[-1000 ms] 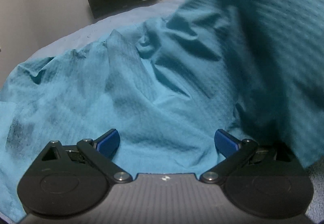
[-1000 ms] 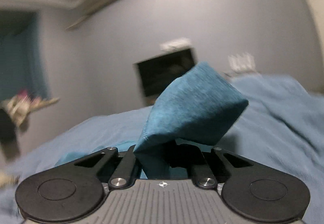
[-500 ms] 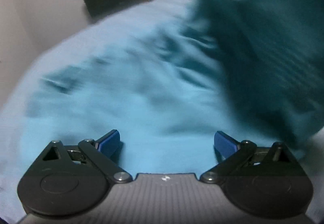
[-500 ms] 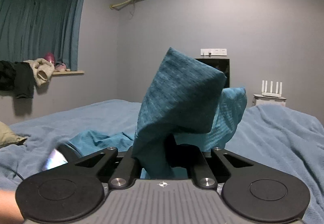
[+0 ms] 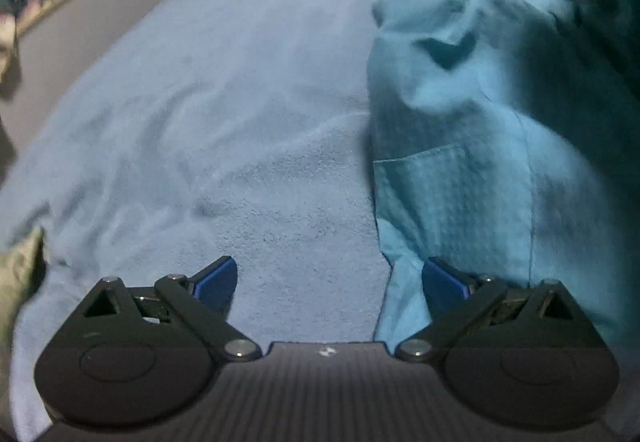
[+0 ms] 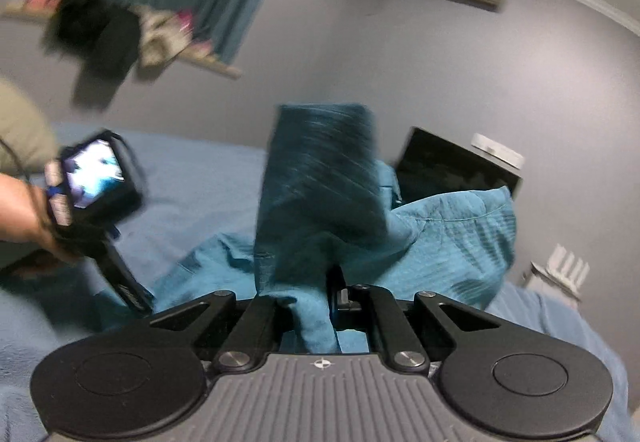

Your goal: Fold large clothes

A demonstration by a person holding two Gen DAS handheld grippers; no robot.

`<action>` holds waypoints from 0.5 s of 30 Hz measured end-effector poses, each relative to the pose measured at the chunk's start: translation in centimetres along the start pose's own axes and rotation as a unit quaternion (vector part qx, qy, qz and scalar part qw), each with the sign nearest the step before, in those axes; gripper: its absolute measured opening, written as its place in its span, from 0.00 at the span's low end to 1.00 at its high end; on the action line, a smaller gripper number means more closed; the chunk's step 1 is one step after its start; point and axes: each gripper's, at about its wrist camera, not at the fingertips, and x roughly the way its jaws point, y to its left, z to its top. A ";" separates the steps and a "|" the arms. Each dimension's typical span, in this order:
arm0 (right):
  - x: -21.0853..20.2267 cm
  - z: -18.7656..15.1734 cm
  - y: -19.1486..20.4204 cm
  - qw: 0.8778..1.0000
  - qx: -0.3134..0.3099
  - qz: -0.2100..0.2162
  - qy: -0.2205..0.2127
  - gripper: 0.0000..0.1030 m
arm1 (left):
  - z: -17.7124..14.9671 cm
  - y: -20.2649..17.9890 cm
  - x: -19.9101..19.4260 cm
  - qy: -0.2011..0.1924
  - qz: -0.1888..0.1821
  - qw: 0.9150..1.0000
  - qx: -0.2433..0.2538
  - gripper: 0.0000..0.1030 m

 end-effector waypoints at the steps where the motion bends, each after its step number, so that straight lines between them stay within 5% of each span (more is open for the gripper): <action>1: -0.1 0.5 1.5 1.000 -0.018 0.006 0.005 0.06 | 0.4 0.5 -0.3 -0.004 -0.004 1.000 -0.010 0.98; 7: 1.2 0.9 8.8 0.994 -0.087 0.051 0.033 0.05 | 1.9 5.9 -5.4 -0.085 -0.039 0.990 -0.109 0.98; 11: 1.9 0.7 11.8 0.992 -0.092 0.074 0.046 0.05 | 1.9 9.8 -8.0 -0.135 -0.097 0.963 -0.214 0.96; 15: 2.4 0.5 13.3 0.991 -0.057 0.106 0.060 0.05 | 2.5 10.0 -9.4 -0.177 -0.196 0.933 -0.244 0.91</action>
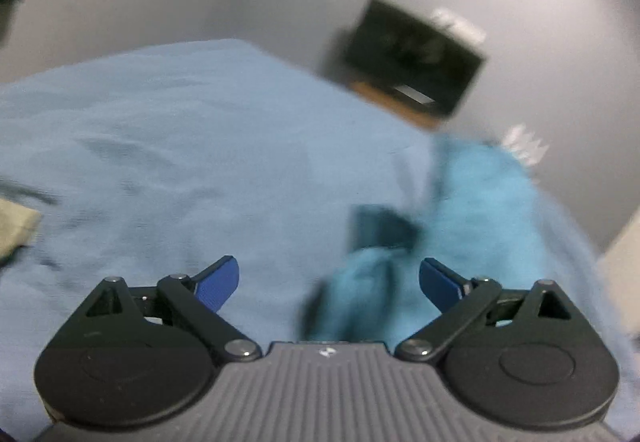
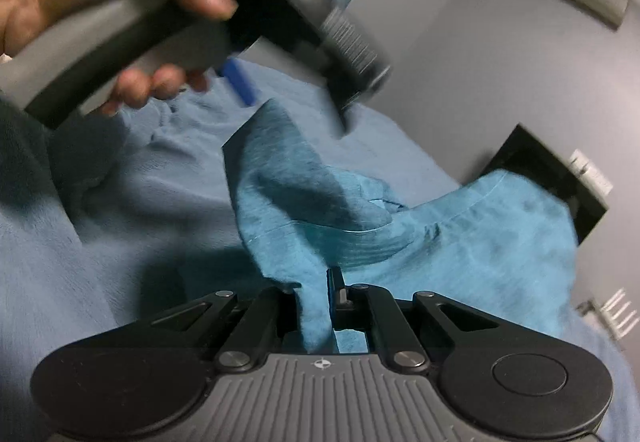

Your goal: Fold large clothes

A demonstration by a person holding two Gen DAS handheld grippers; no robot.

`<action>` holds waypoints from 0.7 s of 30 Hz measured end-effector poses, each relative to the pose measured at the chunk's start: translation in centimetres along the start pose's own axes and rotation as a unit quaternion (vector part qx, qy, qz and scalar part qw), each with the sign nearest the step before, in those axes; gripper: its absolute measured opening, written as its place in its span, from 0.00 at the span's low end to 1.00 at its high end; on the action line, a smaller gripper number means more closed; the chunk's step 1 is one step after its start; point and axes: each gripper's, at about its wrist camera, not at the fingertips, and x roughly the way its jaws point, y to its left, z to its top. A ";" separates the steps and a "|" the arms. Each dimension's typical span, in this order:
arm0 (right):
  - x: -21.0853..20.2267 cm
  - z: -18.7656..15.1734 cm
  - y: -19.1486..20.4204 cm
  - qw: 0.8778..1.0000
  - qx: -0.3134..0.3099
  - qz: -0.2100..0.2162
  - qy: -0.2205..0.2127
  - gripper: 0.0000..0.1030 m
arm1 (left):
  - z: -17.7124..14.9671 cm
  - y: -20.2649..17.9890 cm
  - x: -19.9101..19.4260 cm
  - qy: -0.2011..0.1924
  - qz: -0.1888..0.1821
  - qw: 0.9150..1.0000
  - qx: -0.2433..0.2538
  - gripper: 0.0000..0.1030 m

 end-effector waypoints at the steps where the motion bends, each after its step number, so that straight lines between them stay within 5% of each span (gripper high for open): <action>1: 0.2 -0.1 0.0 1.000 0.018 0.010 0.002 0.05 | -0.1 -0.5 0.3 0.007 -0.024 1.000 -0.002 0.86; 3: 0.1 -0.5 0.0 0.998 0.048 0.028 0.002 0.06 | -0.4 -1.4 1.4 0.032 -0.062 0.998 0.005 0.75; 5: 0.1 -0.7 0.2 0.998 0.060 0.033 0.002 0.06 | -1.3 -2.7 2.6 0.065 -0.081 0.994 0.029 0.53; 10: -2.2 -2.0 -0.6 0.995 0.081 0.049 -0.012 0.08 | -3.5 -5.2 4.9 0.122 -0.056 0.985 0.106 0.49; 15: -3.5 -2.1 -0.2 0.994 0.089 0.057 -0.013 0.11 | -3.6 -3.1 6.9 0.151 -0.043 0.982 0.103 0.46; 19: -4.8 -2.1 0.3 0.994 0.093 0.061 -0.011 0.15 | -3.4 -2.4 7.8 0.157 -0.075 0.980 0.101 0.14; 21: -5.3 -2.1 0.1 0.993 0.101 0.065 -0.006 0.17 | -3.5 -2.5 7.8 0.154 -0.076 0.979 0.107 0.13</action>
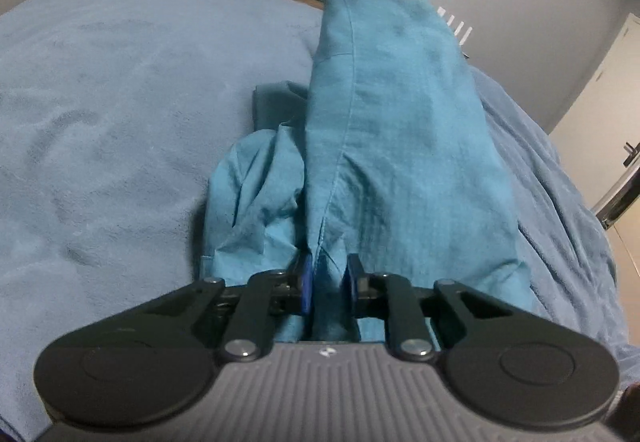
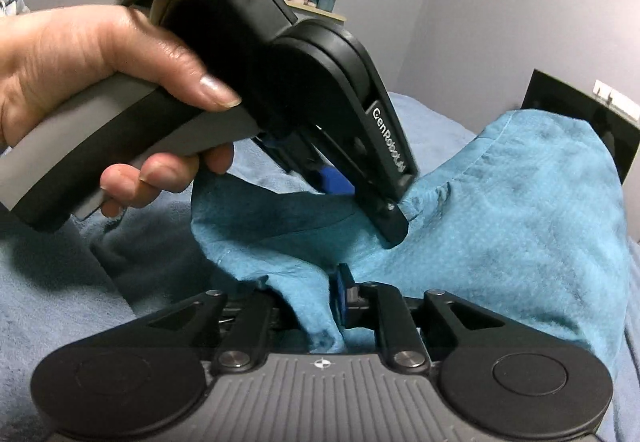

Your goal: Fold large clothes

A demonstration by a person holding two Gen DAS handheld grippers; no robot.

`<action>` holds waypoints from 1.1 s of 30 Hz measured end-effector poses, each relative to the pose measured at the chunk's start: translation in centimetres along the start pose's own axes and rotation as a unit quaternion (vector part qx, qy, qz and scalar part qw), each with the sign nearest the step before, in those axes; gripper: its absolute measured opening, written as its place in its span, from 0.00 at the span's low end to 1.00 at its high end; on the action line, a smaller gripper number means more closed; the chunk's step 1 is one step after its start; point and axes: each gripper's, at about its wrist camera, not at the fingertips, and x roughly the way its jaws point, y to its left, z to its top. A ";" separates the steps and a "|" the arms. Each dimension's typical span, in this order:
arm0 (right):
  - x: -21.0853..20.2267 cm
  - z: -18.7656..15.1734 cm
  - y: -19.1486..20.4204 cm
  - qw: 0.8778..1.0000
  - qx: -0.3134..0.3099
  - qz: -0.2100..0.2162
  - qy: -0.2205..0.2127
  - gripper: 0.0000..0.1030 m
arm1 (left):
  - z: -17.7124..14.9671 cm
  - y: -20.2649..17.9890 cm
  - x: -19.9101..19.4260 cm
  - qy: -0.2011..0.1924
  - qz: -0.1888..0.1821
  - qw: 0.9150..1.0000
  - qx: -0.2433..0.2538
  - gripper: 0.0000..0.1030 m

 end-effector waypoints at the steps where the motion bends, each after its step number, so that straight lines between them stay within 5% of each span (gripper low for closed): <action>1: -0.3 0.2 -0.1 1.000 0.004 0.005 0.002 0.19 | 0.0 -0.3 -0.2 -0.002 0.004 1.000 0.007 0.13; 3: -1.5 0.1 -0.9 1.000 0.018 0.019 0.005 0.27 | 0.0 -0.4 -0.3 -0.005 0.009 1.000 0.012 0.13; 5: -3.4 -0.7 -2.8 0.999 0.023 0.027 0.006 0.46 | -0.4 -0.5 -1.1 -0.008 0.009 1.000 0.012 0.12; 9: -7.0 -1.9 -7.5 0.996 0.071 0.044 -0.009 0.62 | -0.6 -0.6 -1.3 -0.012 0.014 1.000 0.018 0.12; 12: -7.4 -1.1 -13.6 0.987 0.152 0.002 -0.041 0.60 | -0.7 -1.1 -1.7 -0.012 0.022 0.999 0.030 0.11; 17: -2.7 0.0 -22.2 0.962 0.230 -0.139 -0.040 0.45 | -1.2 -1.8 -2.6 -0.013 0.029 0.999 0.037 0.10; 21: 2.2 -0.2 -25.3 0.955 0.272 -0.111 -0.034 0.39 | -1.7 -1.9 -3.8 -0.015 0.032 0.999 0.040 0.10; 27: 10.2 2.1 -24.6 0.976 0.196 -0.097 -0.008 0.37 | -1.4 -0.3 -3.1 -0.005 0.045 0.999 0.018 0.10; 33: 15.6 4.4 -26.5 0.979 0.187 -0.072 0.047 0.29 | -1.0 0.4 -1.0 0.015 0.057 0.998 0.020 0.10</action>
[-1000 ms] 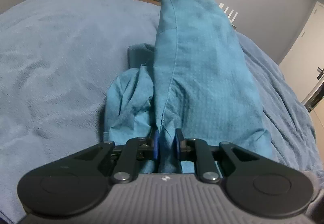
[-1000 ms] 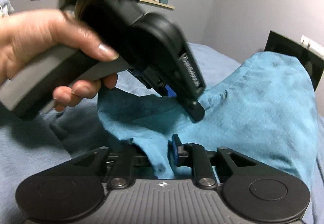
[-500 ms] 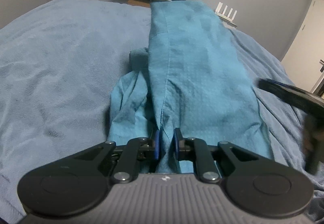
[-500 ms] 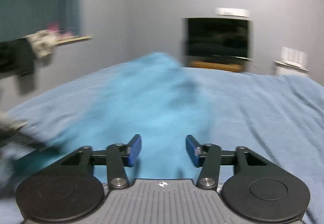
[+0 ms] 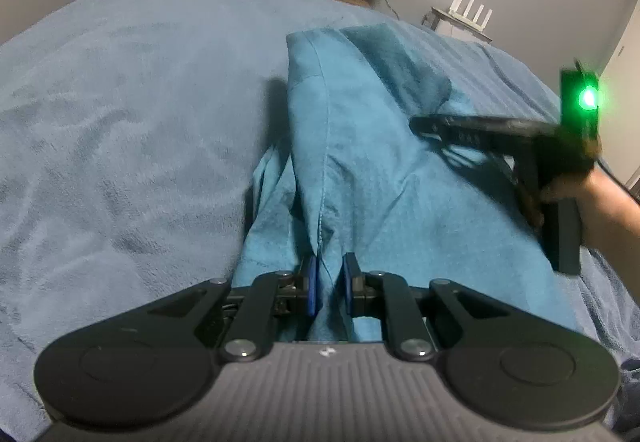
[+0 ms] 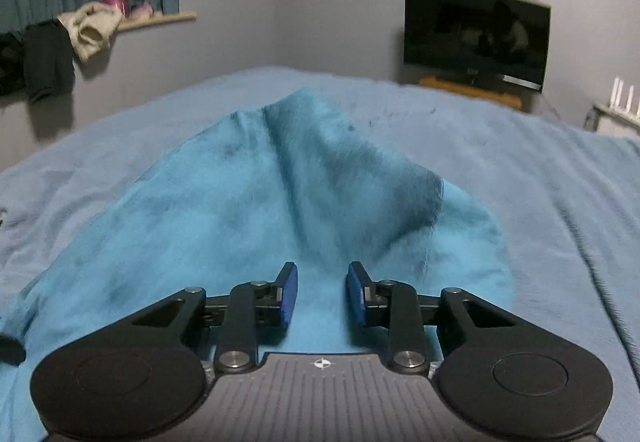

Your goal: Fold large clothes

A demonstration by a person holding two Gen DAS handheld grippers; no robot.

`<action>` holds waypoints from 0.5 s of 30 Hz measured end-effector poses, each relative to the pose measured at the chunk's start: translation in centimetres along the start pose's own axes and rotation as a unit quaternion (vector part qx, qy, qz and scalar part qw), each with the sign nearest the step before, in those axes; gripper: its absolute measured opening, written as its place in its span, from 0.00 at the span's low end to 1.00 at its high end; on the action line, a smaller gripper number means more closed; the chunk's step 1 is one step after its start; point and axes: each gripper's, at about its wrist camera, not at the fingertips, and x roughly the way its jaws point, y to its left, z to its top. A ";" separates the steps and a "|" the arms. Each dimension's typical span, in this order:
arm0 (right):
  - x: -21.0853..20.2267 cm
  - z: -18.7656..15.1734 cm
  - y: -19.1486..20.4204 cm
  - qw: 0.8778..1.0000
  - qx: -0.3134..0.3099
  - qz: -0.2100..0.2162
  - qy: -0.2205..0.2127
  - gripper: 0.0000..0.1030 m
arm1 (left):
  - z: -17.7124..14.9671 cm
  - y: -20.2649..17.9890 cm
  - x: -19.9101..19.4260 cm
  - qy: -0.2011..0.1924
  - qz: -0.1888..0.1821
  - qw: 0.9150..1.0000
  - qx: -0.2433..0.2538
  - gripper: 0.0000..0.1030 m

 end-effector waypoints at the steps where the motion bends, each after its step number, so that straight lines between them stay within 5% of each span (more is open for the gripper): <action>1: 0.3 0.6 0.1 1.000 -0.006 0.005 -0.005 0.27 | 0.1 -0.1 0.1 0.004 0.001 1.000 0.004 0.10; 5: 1.6 2.8 0.2 0.998 -0.013 0.017 -0.051 0.24 | 0.2 -0.5 0.6 0.010 -0.002 1.000 0.011 0.10; 9: 4.6 4.8 -1.2 0.999 -0.028 -0.022 -0.023 0.23 | 0.4 -0.4 1.1 0.010 -0.003 1.000 0.011 0.10; 15: 4.5 6.3 -4.3 0.997 0.041 -0.044 -0.055 0.21 | 0.1 0.2 1.3 0.013 -0.008 1.000 0.013 0.10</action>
